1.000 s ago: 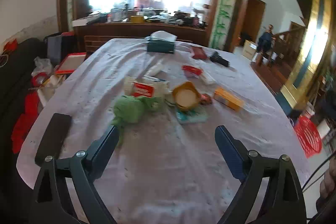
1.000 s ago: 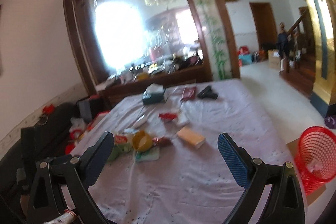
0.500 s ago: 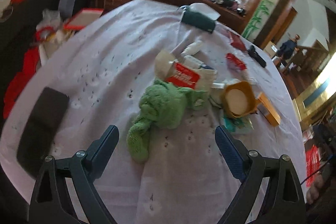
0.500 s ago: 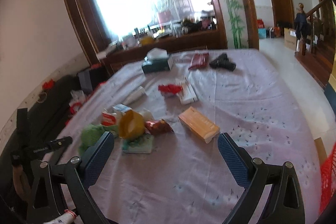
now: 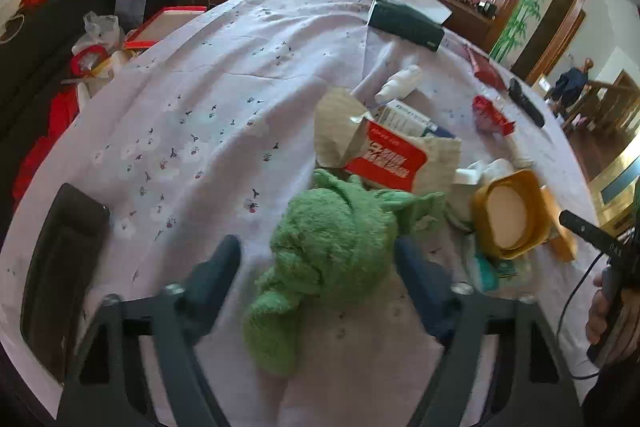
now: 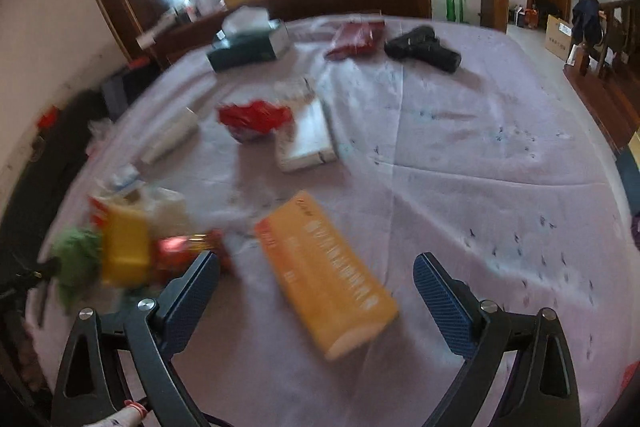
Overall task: Collect trash
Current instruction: 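Grasp the green towel with the left tool while the right tool grasps the orange medicine box, then carry the green towel and orange box in both tools over the red wastebasket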
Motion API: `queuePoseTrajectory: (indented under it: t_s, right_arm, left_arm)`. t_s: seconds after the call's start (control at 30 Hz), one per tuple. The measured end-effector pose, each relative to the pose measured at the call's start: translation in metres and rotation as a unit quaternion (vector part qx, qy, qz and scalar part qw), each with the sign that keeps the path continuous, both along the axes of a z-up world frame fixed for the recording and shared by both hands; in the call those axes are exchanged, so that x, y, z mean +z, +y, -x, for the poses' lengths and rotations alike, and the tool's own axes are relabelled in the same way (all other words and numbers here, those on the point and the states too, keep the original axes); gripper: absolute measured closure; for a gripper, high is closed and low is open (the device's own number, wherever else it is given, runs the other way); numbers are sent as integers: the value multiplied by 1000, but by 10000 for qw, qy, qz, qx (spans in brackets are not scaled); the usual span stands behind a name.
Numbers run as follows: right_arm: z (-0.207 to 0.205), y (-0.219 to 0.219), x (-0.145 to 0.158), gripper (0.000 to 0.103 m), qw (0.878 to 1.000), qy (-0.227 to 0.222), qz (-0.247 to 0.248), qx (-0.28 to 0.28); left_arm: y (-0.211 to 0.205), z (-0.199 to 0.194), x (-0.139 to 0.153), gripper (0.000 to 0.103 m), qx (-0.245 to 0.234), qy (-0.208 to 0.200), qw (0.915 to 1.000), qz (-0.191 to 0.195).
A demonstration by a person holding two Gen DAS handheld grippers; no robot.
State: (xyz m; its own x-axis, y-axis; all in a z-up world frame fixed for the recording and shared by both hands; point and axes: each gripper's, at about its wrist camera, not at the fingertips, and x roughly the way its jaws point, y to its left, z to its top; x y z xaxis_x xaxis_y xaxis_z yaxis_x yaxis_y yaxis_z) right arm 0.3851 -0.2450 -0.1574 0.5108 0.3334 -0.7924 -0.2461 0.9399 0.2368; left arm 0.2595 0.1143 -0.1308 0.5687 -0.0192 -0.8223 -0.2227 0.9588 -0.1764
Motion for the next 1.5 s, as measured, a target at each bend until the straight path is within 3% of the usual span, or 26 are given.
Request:
queuePoseTrajectory:
  t_s: [0.07, 0.2, 0.3, 0.5, 0.67, 0.87, 1.0, 1.2, 1.5]
  right_arm:
    - [-8, -3, -11, 9, 9998, 161, -75, -8]
    - [-3, -1, -16, 22, 9993, 259, -229, 118]
    - [12, 7, -15, 38, 9995, 244, -77, 167]
    - [49, 10, -6, 42, 9998, 222, -1, 18]
    - [109, -5, 18, 43, 9981, -65, -499, -366]
    - [200, -31, 63, 42, 9875, -649, -1049, -979]
    - [265, -49, 100, 42, 9794, -1188, -1053, -1248]
    - [337, -71, 143, 42, 9666, -1851, -813, -1573]
    - [410, -95, 173, 42, 9431, -2488, -669, -2101]
  left_arm:
    - [4, -1, -4, 51, -105, 38, 9997, 197]
    - [7, 7, -2, 61, -130, -59, 9993, 349]
    - [5, 12, 0, 65, -162, -69, 9989, 431]
    - [1, 34, 13, 67, -196, -206, 9981, 550]
    - [-11, 65, 28, 67, -450, -356, 9959, 695]
    - [-45, 103, 55, 67, -869, -686, 9911, 736]
    - [-80, 127, 76, 67, -1338, -914, 9832, 834]
    - [-138, 163, 104, 67, -2143, -1198, 9645, 973]
    - [-193, 198, 134, 67, -2919, -1496, 9391, 1024]
